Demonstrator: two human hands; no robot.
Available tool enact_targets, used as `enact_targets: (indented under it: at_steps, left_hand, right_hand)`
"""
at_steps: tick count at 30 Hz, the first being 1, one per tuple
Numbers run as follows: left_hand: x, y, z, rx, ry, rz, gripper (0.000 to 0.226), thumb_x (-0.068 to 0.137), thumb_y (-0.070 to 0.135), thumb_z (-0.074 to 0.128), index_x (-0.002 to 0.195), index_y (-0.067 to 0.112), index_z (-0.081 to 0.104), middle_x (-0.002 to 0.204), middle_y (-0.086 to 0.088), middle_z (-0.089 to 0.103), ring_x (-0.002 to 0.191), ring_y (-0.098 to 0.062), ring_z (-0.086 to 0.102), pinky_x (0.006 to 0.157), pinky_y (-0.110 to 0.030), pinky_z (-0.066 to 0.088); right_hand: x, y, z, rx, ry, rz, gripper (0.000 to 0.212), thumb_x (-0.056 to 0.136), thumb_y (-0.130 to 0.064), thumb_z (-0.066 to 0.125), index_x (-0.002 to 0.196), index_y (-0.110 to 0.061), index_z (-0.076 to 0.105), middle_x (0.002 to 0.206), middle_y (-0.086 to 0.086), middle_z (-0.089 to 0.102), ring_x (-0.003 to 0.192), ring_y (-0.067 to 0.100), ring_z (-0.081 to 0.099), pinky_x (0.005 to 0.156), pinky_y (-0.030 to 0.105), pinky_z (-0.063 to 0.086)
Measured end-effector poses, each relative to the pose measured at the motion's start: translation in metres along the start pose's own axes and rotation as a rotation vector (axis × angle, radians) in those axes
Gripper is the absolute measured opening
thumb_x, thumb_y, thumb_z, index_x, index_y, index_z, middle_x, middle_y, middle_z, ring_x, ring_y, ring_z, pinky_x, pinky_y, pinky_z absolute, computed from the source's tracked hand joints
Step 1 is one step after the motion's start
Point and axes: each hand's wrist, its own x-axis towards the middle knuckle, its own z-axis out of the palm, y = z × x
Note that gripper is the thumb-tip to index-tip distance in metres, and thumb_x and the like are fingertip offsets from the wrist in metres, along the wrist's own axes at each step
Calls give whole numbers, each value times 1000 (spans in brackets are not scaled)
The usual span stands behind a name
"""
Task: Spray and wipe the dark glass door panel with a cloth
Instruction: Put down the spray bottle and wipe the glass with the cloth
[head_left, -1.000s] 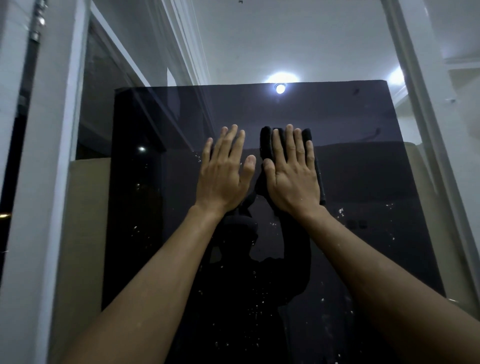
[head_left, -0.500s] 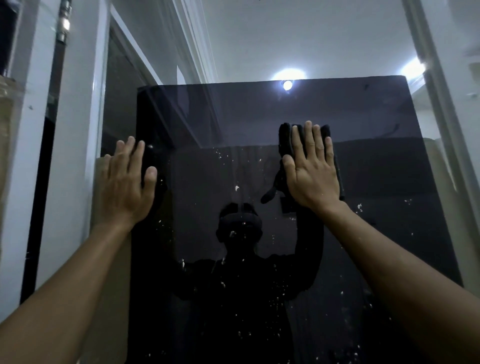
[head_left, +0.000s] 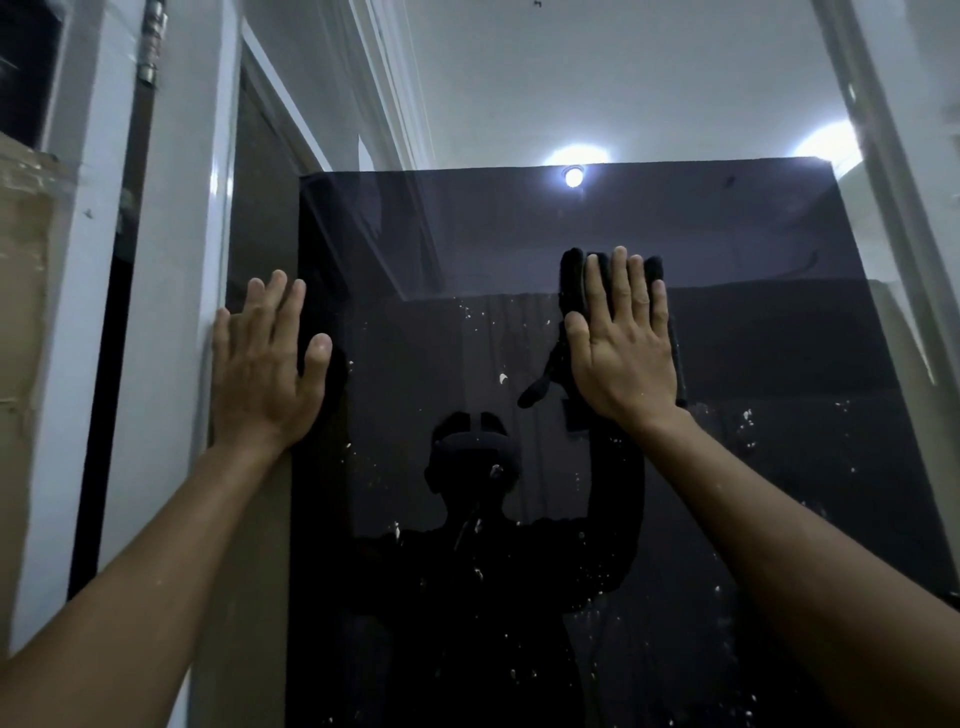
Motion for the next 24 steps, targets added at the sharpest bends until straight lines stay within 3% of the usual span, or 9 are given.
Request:
enact_targets:
  at_steps: [16,24]
  left_hand:
    - [0,2,-2,-8,-16,0,74,99,52,8,160,14,24,169,-7,17,158,-24,7,127,-53,3]
    - [0,-4,-14,-153,-16,38,75,98,53,8,160,13,26,168,-8,20,157,-21,11,127,-45,5]
  right_hand:
    - [0,-146,28,40,-6,-66,70,101,-45,7,164,-16,1,171,13,-10,158,27,-14,127,46,-11]
    - [0,-184,36,34,1,-63,66,107,-42,19,164,-15,3,171,14,-8,158,27,-12,127,47,-9]
